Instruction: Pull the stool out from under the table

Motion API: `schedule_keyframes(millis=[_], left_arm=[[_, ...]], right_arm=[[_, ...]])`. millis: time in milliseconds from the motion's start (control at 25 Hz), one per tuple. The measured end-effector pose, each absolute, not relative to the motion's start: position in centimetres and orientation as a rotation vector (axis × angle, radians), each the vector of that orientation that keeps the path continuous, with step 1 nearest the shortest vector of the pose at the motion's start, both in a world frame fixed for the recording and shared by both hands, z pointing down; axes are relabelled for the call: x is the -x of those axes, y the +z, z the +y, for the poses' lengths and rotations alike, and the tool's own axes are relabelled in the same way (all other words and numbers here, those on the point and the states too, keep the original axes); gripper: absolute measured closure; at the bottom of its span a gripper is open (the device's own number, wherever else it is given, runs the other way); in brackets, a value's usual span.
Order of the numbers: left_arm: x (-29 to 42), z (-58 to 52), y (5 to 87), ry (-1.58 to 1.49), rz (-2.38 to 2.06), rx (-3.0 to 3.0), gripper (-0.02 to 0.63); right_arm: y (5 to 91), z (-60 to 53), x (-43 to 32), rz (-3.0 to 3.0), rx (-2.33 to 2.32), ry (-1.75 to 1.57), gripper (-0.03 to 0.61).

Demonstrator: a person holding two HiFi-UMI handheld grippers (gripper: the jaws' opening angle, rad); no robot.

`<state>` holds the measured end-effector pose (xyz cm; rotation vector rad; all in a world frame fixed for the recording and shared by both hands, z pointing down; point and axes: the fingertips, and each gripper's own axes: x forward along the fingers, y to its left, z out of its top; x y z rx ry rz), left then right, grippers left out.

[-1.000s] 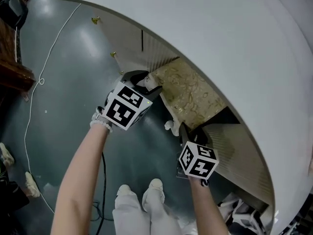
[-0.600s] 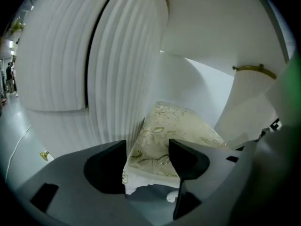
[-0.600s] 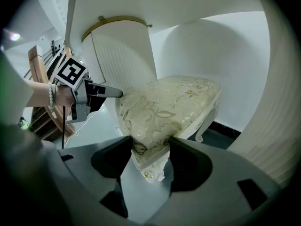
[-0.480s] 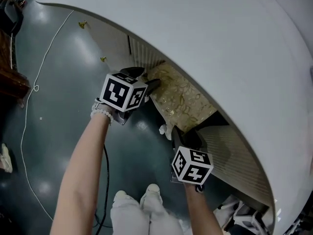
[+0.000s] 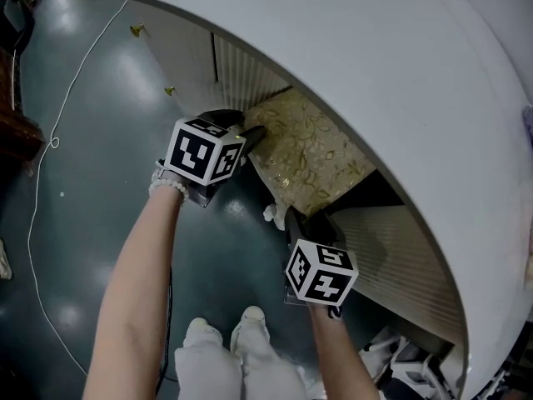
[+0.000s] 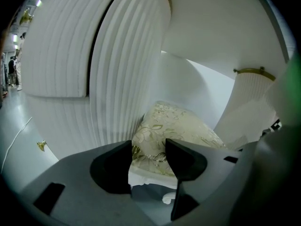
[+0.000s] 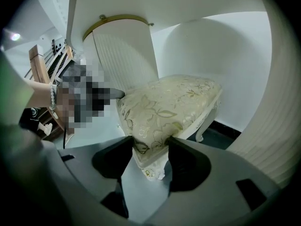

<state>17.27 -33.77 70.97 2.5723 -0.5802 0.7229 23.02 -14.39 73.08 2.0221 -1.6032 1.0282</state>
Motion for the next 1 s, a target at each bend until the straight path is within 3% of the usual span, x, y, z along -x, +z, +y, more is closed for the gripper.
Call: schedule_keyframes(millis=[1000], left_arm=[[-8.0,-28.1,71.1,0.836,-0.623,-2.486,0.374]], right_arm=[[73.0,-9.0,-14.9,-1.607,-1.863,1.137,0.328]])
